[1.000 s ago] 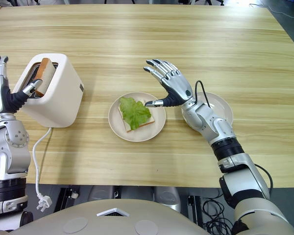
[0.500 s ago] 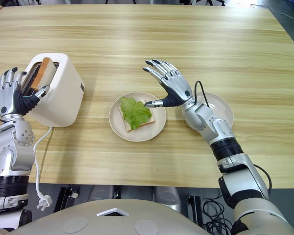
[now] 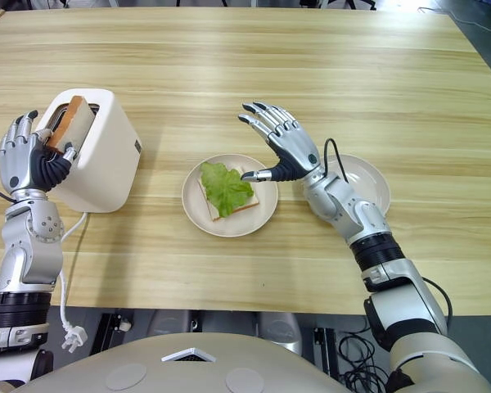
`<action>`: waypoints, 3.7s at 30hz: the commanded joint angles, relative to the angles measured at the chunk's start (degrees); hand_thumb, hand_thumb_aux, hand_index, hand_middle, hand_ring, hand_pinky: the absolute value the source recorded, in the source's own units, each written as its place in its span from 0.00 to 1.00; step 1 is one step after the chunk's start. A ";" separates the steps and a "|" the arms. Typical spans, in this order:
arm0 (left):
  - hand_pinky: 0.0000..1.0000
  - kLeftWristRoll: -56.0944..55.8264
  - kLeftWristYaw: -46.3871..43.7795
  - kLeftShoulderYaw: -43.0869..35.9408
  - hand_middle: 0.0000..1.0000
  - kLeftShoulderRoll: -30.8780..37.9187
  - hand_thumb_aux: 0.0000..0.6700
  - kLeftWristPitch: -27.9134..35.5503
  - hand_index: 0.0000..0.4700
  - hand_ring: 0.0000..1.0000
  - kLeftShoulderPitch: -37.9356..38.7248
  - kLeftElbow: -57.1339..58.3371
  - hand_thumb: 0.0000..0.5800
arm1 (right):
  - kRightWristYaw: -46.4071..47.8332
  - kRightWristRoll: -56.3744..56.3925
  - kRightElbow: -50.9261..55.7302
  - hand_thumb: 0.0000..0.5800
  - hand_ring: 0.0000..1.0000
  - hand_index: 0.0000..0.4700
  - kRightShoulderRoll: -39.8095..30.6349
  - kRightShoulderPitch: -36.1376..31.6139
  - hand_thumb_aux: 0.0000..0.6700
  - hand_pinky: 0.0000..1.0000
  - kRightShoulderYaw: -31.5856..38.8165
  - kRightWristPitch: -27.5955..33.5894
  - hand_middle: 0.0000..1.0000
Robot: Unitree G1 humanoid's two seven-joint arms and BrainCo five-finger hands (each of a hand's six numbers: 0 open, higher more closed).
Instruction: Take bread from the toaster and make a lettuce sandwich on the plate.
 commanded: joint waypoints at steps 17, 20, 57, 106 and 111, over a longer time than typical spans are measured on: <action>1.00 -0.87 -1.25 -0.70 1.00 -3.60 1.00 -1.75 0.98 1.00 -7.44 -26.56 1.00 | -4.80 -2.80 0.22 0.00 0.00 0.00 -0.53 1.05 0.00 0.00 -1.02 1.08 0.00; 1.00 -7.27 -5.44 -5.53 1.00 -8.22 1.00 -3.09 0.98 1.00 -9.08 -22.55 1.00 | -8.31 -3.67 -0.32 0.00 0.00 0.00 -1.35 2.08 0.00 0.00 -1.93 1.06 0.00; 1.00 -37.19 -19.45 -13.74 1.00 -27.04 1.00 -14.43 0.98 1.00 -18.25 18.09 1.00 | -15.19 -8.56 -1.22 0.00 0.00 0.00 -4.06 7.85 0.00 0.00 -0.66 1.75 0.00; 0.35 -31.01 -11.76 -14.48 0.35 -22.73 0.00 -21.17 0.00 0.35 -16.91 12.91 0.00 | -12.67 2.21 2.57 0.00 0.00 0.00 -2.79 8.48 0.00 0.00 -4.12 -1.90 0.00; 0.00 -31.91 -7.73 -11.84 0.00 -23.13 0.00 -25.51 0.00 0.00 -12.10 2.82 0.00 | 2.27 25.22 3.38 0.00 0.00 0.00 1.48 10.32 0.00 0.00 -4.96 -10.05 0.00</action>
